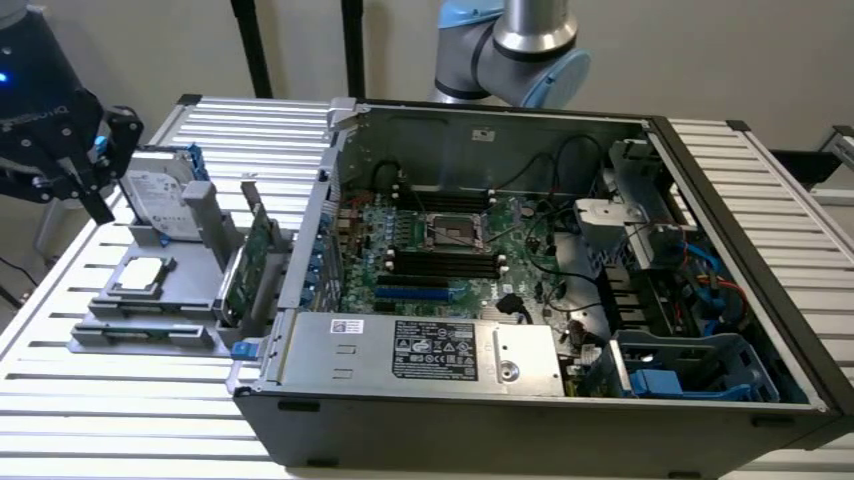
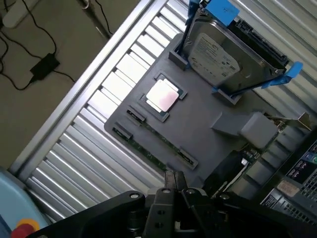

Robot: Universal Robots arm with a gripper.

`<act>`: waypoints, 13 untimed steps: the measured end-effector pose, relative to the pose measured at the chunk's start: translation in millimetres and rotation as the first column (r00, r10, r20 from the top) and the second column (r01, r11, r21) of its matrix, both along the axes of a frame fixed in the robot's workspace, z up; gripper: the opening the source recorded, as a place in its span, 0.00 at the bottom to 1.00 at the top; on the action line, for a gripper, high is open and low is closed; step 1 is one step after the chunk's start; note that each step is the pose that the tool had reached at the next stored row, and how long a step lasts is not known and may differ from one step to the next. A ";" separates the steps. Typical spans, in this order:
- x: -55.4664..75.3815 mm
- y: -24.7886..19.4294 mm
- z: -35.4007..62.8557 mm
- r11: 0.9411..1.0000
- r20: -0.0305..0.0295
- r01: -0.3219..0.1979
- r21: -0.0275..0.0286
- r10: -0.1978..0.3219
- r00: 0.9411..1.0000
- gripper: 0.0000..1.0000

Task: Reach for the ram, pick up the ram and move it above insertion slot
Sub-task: 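Pick up the ram and move it above insertion slot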

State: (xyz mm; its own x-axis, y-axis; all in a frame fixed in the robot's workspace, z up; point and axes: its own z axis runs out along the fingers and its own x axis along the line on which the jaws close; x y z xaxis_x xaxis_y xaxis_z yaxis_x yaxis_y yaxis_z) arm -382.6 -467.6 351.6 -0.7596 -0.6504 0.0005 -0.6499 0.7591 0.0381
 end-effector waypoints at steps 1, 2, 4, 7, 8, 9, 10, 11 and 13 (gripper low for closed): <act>0.0 0.0 0.0 1.000 0.000 -0.018 0.000 0.018 1.000 0.11; 0.0 0.0 0.0 0.999 0.000 -0.036 0.000 0.036 0.999 0.11; 0.0 0.0 0.0 0.997 0.000 -0.072 0.000 0.072 0.997 0.11; 0.1 0.0 0.0 0.992 0.001 -0.127 0.000 0.127 0.992 0.11; 0.0 0.0 0.0 0.989 0.002 -0.145 0.000 0.145 0.989 0.11; 0.0 0.0 -0.1 0.987 0.003 -0.163 0.000 0.163 0.987 0.11; 0.0 0.0 -0.1 0.984 0.004 -0.181 -0.001 0.181 0.984 0.11; 0.1 0.0 0.0 0.980 0.006 -0.198 -0.001 0.198 0.980 0.11; 0.1 0.0 0.0 0.972 0.011 -0.234 -0.002 0.234 0.972 0.11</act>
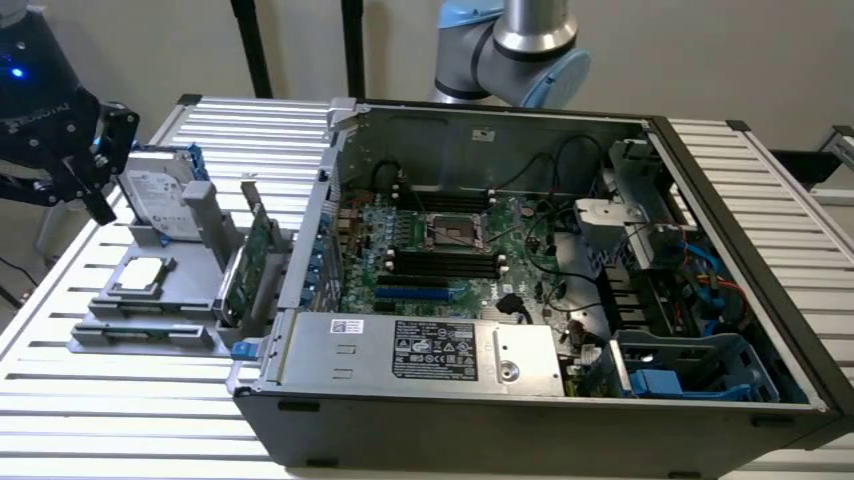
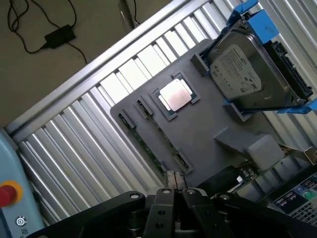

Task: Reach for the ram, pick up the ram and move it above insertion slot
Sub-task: 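Pick up the ram and move it above insertion slot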

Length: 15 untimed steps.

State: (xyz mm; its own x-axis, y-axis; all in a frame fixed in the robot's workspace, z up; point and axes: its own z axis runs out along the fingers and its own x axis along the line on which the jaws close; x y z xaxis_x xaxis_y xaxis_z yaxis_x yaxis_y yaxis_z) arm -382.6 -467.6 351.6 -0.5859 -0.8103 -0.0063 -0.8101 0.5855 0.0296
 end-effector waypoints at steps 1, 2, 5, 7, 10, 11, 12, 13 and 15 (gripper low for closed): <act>0.0 0.0 -0.2 1.000 0.002 -0.018 0.000 0.018 1.000 0.11; 0.0 0.0 -0.4 0.999 0.005 -0.036 0.000 0.036 0.999 0.11; 0.0 0.0 -1.1 0.996 0.009 -0.090 0.000 0.090 0.996 0.11; -0.1 0.0 -2.0 0.992 0.010 -0.127 0.000 0.127 0.992 0.11; 0.0 0.0 -3.1 0.984 0.010 -0.180 -0.001 0.180 0.984 0.11; 0.0 0.0 -3.4 0.980 0.010 -0.198 -0.001 0.198 0.980 0.11; 0.0 0.0 -3.6 0.976 0.010 -0.216 -0.001 0.216 0.976 0.11; 0.0 0.0 -3.9 0.972 0.010 -0.234 -0.001 0.234 0.972 0.11; 0.0 0.0 -4.6 0.963 0.010 -0.269 -0.001 0.269 0.963 0.11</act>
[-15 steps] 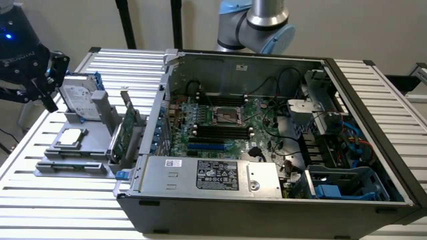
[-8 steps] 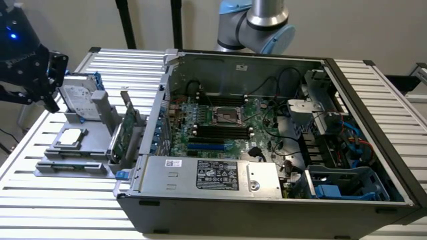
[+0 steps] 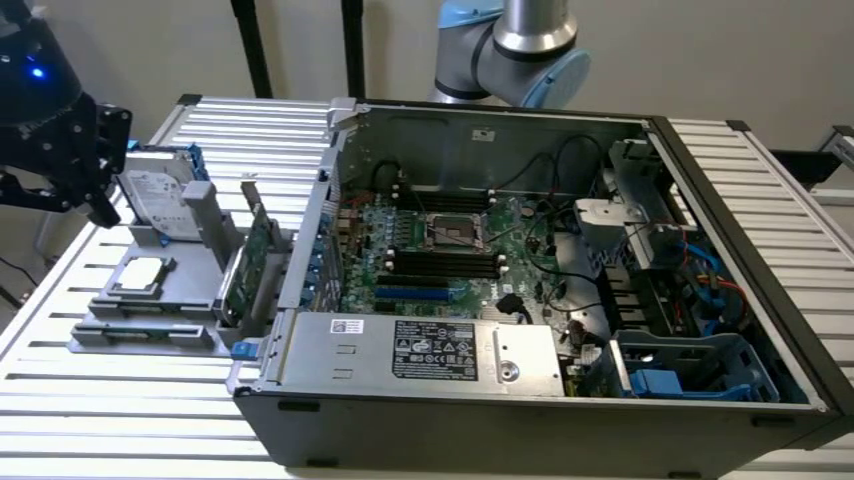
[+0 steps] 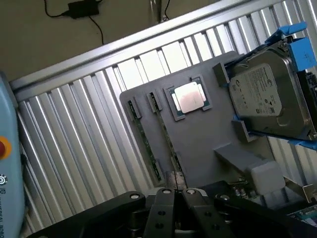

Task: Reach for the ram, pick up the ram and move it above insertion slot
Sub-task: 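Pick up the ram and move it above insertion slot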

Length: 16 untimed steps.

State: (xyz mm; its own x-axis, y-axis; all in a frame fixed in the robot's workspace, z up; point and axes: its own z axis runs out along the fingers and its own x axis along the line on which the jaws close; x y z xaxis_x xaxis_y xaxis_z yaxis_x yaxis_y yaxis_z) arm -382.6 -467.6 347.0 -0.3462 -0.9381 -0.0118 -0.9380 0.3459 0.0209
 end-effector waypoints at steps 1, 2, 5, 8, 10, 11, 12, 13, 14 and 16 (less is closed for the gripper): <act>0.0 0.0 -0.4 1.000 0.000 -0.018 0.000 0.018 1.000 0.11; 0.0 0.0 -0.7 0.999 0.000 -0.036 0.000 0.036 0.999 0.11; 0.0 0.0 -1.6 0.996 0.000 -0.090 0.000 0.090 0.996 0.11; 0.0 0.0 -2.7 0.989 0.000 -0.146 0.000 0.146 0.989 0.11; 0.0 0.0 -3.4 0.984 0.000 -0.181 0.000 0.181 0.984 0.11; 0.0 0.0 -3.6 0.980 0.000 -0.199 0.000 0.199 0.980 0.11; 0.0 0.0 -3.9 0.976 0.000 -0.216 0.000 0.216 0.976 0.11; 0.0 0.0 -4.1 0.972 0.000 -0.234 0.000 0.234 0.972 0.11; 0.0 0.0 -4.3 0.968 0.000 -0.252 0.000 0.252 0.968 0.11; 0.0 0.0 -4.7 0.958 0.000 -0.287 0.000 0.287 0.958 0.11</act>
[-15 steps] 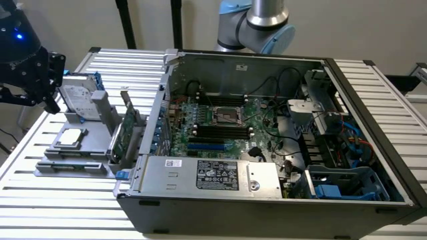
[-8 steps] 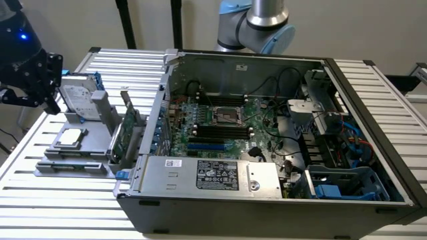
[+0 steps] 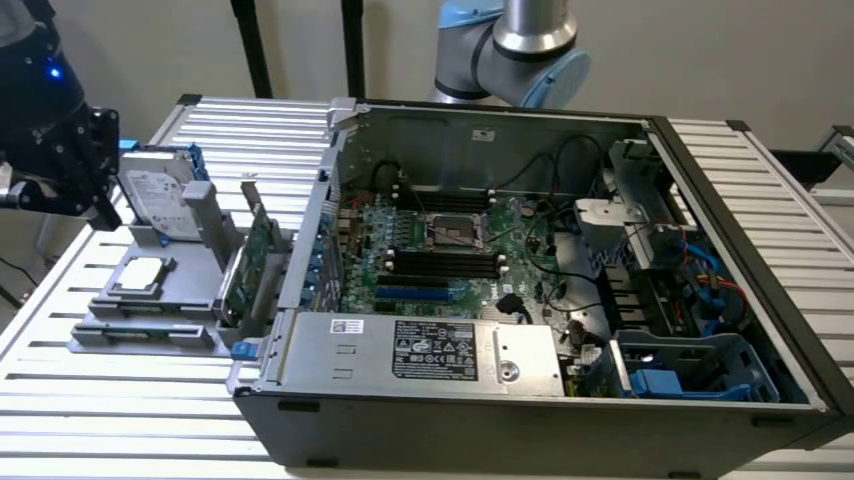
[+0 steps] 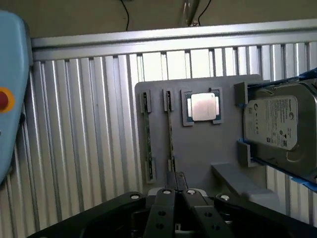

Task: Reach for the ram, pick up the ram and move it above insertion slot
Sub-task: 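Pick up the ram and move it above insertion slot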

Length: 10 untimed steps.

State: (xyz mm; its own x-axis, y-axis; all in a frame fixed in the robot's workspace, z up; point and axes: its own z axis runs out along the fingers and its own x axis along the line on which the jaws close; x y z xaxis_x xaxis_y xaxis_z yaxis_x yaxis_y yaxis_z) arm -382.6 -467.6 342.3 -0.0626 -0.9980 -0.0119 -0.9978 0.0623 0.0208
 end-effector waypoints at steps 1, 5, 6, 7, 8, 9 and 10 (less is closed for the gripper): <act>0.0 0.0 -0.1 1.000 0.000 -0.017 0.000 0.017 1.000 0.11; -0.1 0.0 -0.5 0.997 0.000 -0.082 0.000 0.082 0.997 0.11; -0.6 0.0 -0.7 0.996 0.001 -0.093 0.000 0.093 0.996 0.11; -1.5 0.1 -0.7 0.995 0.001 -0.100 0.000 0.100 0.995 0.11; -2.5 0.0 -0.7 0.995 0.003 -0.103 0.000 0.103 0.995 0.11; -3.4 0.0 -0.6 0.994 0.005 -0.106 -0.001 0.106 0.994 0.11; -4.4 0.0 -0.7 0.994 0.007 -0.109 -0.001 0.109 0.994 0.11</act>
